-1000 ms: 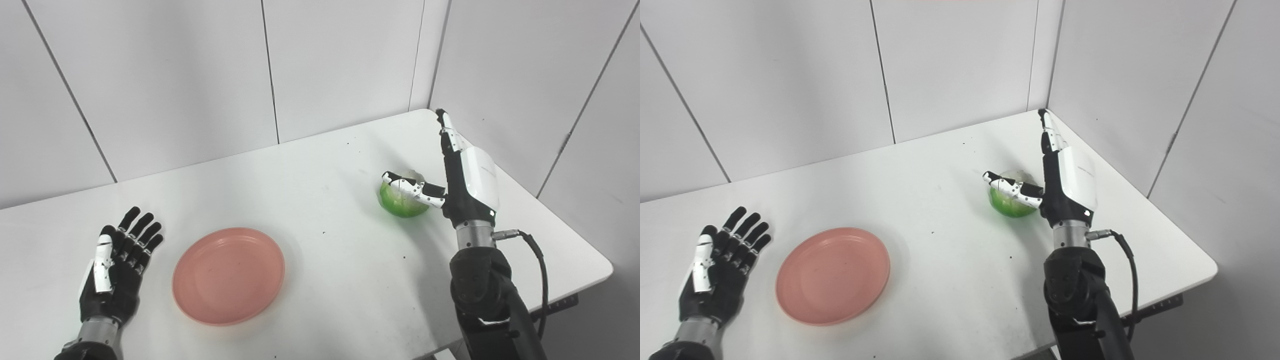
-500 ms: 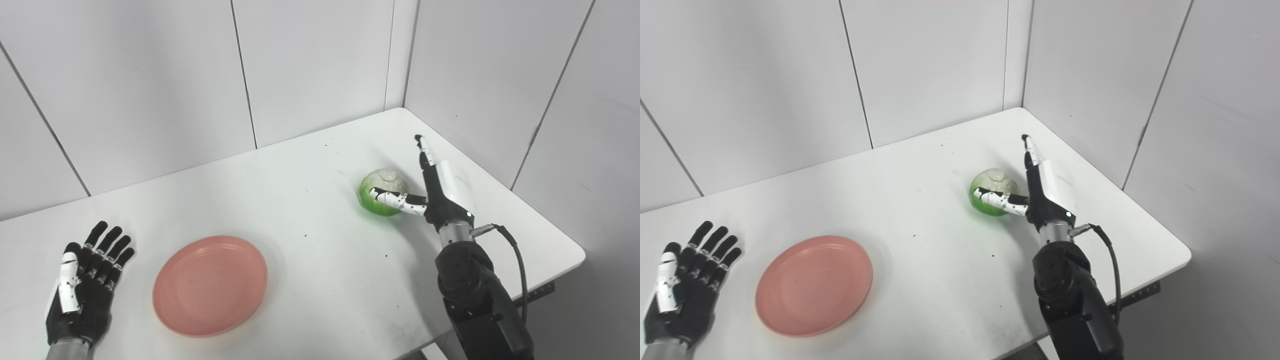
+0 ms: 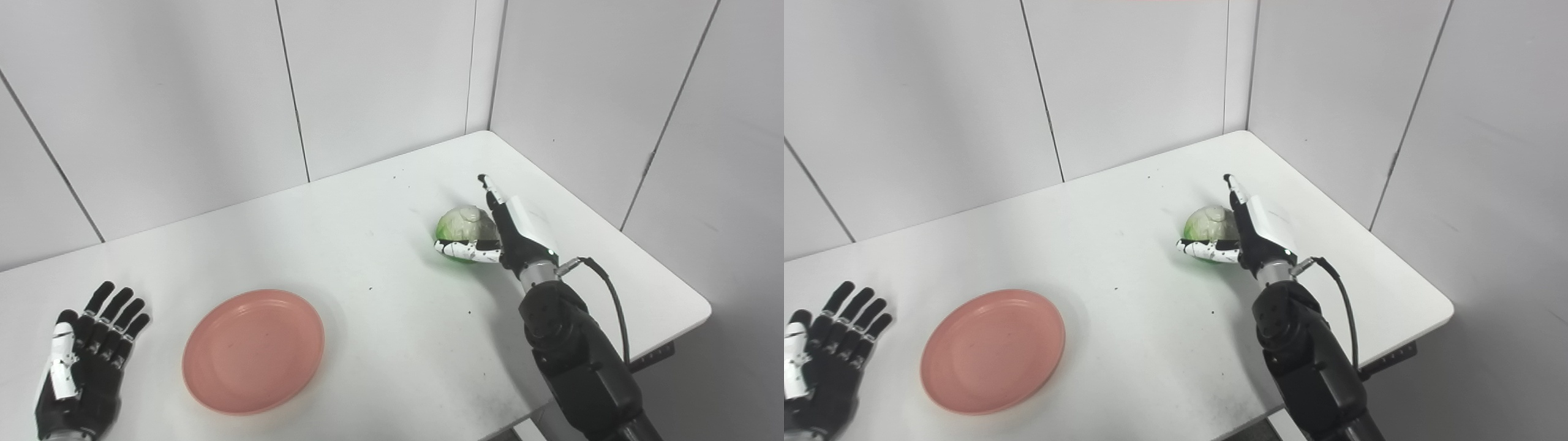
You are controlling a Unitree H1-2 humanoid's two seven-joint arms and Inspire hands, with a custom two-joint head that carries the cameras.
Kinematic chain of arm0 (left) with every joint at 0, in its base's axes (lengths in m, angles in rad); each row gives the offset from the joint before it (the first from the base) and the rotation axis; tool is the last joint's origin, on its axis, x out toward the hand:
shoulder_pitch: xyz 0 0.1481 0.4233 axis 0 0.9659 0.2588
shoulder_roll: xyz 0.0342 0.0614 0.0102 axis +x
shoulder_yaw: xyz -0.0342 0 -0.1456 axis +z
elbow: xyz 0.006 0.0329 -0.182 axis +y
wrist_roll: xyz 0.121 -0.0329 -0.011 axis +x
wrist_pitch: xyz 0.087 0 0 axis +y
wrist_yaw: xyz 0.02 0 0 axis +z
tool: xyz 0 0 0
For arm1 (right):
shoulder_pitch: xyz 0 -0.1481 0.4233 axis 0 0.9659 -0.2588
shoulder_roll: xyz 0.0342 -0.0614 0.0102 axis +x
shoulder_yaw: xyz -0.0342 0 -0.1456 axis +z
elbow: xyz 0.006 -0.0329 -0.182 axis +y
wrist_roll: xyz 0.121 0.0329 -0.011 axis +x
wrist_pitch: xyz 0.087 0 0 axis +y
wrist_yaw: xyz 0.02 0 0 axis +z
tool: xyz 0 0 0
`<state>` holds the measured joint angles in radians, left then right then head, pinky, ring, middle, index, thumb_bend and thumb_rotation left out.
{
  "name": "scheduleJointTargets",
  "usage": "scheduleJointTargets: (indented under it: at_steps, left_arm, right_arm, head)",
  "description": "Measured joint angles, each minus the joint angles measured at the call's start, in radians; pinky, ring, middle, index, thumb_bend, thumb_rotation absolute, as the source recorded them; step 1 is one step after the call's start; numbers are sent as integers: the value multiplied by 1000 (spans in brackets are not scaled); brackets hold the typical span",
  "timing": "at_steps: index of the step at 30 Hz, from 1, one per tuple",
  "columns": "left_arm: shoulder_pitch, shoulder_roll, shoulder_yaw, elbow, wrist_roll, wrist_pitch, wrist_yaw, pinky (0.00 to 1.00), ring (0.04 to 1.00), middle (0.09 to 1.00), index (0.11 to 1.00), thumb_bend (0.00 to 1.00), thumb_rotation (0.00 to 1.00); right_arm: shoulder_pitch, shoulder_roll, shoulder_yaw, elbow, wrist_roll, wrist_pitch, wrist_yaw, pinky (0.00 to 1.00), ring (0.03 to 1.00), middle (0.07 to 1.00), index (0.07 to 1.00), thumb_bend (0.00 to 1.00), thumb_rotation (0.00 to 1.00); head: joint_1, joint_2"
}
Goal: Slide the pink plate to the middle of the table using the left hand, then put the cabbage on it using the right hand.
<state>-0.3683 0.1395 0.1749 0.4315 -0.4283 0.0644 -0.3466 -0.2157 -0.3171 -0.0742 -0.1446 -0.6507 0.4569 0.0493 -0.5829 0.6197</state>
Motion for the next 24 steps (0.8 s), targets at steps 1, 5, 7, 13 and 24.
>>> scheduleJointTargets:
  at_steps: [1, 5, 7, 13, 24]
  left_arm:
    - [2, 1, 0, -2, 0, 0, 0, 876, 860, 867, 854, 400, 1000]
    - [9, 4, -2, -20, 0, 13, 3, 871, 859, 865, 851, 406, 1000]
    - [16, 7, -2, -34, 0, 24, 3, 874, 863, 869, 856, 405, 1000]
    - [23, 13, -2, -49, 0, 40, 3, 870, 861, 868, 855, 403, 1000]
    - [33, 17, -6, -71, 0, 63, 4, 882, 868, 873, 859, 411, 1000]
  right_arm:
    - [-4, -4, 5, 2, 1, 0, 1, 782, 895, 939, 962, 1000, 506]
    - [-21, -18, 14, 28, 9, 0, 2, 786, 899, 943, 964, 1000, 495]
    - [-26, -24, 18, 35, 13, 0, 2, 793, 901, 945, 966, 1000, 501]
    - [-49, -40, 29, 59, 17, 0, 3, 809, 905, 948, 968, 1000, 500]
    - [-62, -52, 28, 96, 15, 9, 15, 787, 896, 954, 972, 1000, 471]
  head:
    - [2, 5]
    - [3, 9]
    - [3, 18]
    - [2, 21]
    - [6, 37]
